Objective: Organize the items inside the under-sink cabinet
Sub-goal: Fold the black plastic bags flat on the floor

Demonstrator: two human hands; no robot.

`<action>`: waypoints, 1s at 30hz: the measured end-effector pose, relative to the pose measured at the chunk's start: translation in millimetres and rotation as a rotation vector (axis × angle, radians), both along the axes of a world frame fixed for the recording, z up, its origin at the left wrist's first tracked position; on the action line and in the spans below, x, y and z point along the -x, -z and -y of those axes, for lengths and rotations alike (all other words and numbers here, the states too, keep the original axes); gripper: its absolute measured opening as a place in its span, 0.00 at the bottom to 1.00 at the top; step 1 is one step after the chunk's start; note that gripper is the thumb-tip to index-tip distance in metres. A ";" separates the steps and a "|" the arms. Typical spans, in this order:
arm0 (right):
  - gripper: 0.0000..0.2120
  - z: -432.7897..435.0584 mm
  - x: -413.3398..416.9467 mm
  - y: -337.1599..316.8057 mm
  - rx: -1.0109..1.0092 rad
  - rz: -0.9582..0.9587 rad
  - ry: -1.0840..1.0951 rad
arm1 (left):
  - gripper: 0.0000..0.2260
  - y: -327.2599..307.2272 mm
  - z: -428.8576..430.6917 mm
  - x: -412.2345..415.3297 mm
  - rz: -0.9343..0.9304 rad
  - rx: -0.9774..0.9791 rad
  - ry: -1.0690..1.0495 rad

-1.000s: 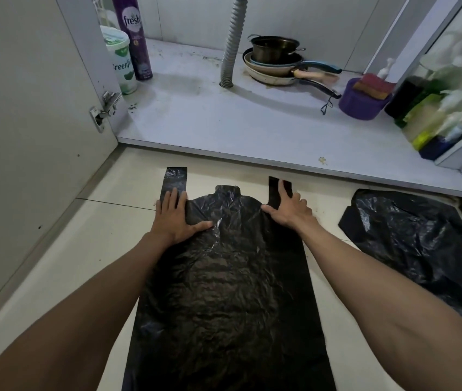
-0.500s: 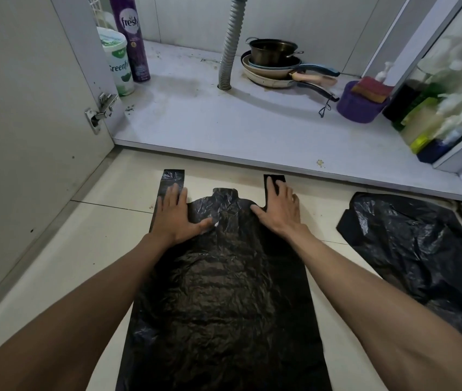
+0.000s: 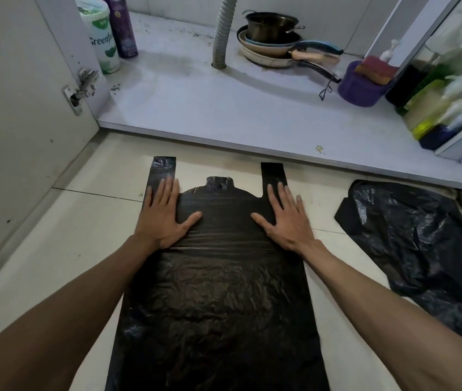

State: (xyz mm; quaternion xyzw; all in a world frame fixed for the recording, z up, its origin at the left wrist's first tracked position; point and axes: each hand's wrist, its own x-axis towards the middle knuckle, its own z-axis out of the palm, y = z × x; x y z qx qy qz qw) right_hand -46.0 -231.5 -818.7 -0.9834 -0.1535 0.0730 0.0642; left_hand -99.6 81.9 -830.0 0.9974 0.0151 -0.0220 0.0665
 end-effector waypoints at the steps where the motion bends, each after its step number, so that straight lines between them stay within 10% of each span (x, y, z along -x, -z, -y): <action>1: 0.43 4.2 -1.4 -0.4 0.008 -0.021 0.048 | 0.43 0.3 -5.8 1.0 -0.022 -0.006 -0.032; 7: 0.37 -15.3 8.4 -20.2 0.029 -0.023 0.246 | 0.35 -18.4 -9.5 12.4 -0.070 0.010 -0.297; 15: 0.36 -30.4 119.8 -10.1 -0.035 -0.038 -0.311 | 0.36 -15.9 26.5 108.4 -0.022 0.056 0.385; 23: 0.38 56.2 102.5 -41.8 0.106 -0.187 -0.004 | 0.54 -70.5 8.4 97.7 -0.457 -0.167 0.202; 30: 0.34 146.4 104.4 -71.9 0.076 -0.058 0.341 | 0.52 -107.5 116.4 55.9 -0.360 -0.201 0.399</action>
